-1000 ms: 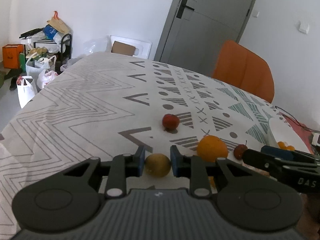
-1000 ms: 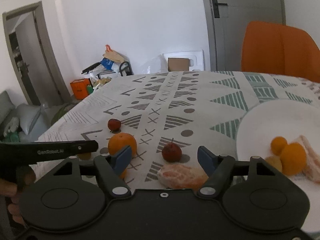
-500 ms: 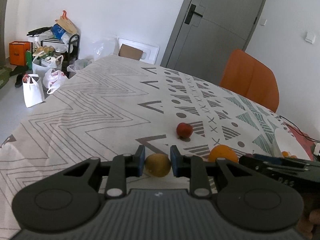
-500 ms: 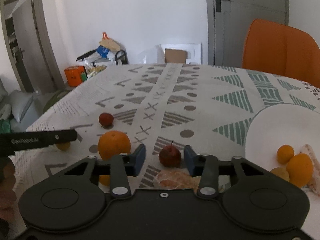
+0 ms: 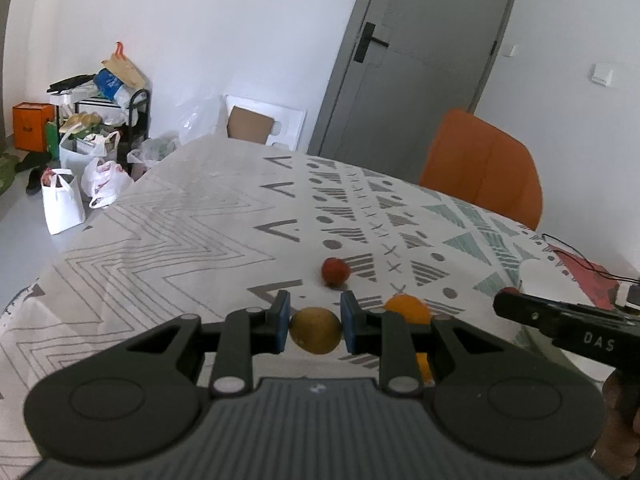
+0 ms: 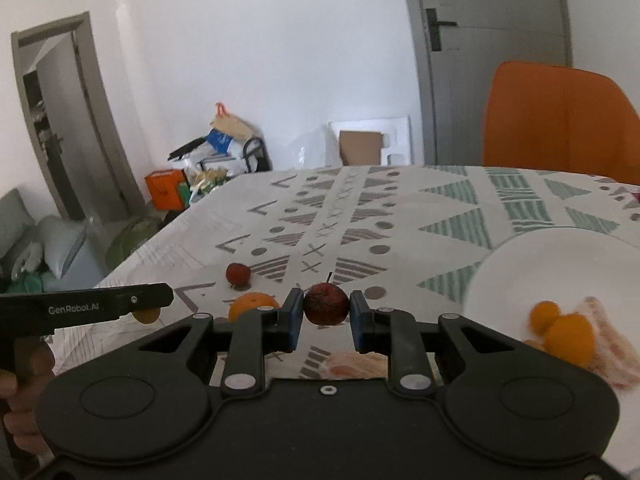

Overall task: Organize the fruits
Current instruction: 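Grasp the small red apple with the right gripper, then carry both fruits onto the white plate and open both grippers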

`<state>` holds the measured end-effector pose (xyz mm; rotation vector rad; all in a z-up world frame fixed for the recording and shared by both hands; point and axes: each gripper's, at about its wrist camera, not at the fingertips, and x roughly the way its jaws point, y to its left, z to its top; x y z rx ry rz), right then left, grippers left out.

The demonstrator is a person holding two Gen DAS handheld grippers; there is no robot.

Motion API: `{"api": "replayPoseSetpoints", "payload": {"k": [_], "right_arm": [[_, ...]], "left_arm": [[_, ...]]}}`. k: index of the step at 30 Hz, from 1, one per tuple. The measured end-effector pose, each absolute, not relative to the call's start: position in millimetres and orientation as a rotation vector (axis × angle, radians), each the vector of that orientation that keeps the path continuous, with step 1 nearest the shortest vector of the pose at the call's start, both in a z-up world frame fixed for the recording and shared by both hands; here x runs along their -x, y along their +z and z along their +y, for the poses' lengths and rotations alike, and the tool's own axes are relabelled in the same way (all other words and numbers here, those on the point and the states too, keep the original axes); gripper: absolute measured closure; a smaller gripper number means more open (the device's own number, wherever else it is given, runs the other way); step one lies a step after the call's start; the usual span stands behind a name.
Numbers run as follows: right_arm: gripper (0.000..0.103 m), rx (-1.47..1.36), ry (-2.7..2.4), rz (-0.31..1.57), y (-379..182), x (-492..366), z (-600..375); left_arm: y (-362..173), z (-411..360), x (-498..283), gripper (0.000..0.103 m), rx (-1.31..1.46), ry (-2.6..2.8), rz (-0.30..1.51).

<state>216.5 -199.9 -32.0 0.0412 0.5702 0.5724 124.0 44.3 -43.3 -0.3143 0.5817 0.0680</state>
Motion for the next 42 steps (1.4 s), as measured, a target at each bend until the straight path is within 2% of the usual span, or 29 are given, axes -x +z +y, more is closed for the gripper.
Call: {"api": "replayPoseSetpoints", "payload": {"k": [20, 42], "right_arm": [[0.08, -0.17, 0.341, 0.516, -35.8, -204.9, -294.3], [0.079, -0.299, 0.249, 0.493, -58.1, -225.6, -372.7]], "left_arm": [[-28.4, -6.6, -154.1, 0.078, 0.236, -0.081, 0.562], [-23.7, -99.7, -192.5, 0.078, 0.113, -0.2, 0.596]]}}
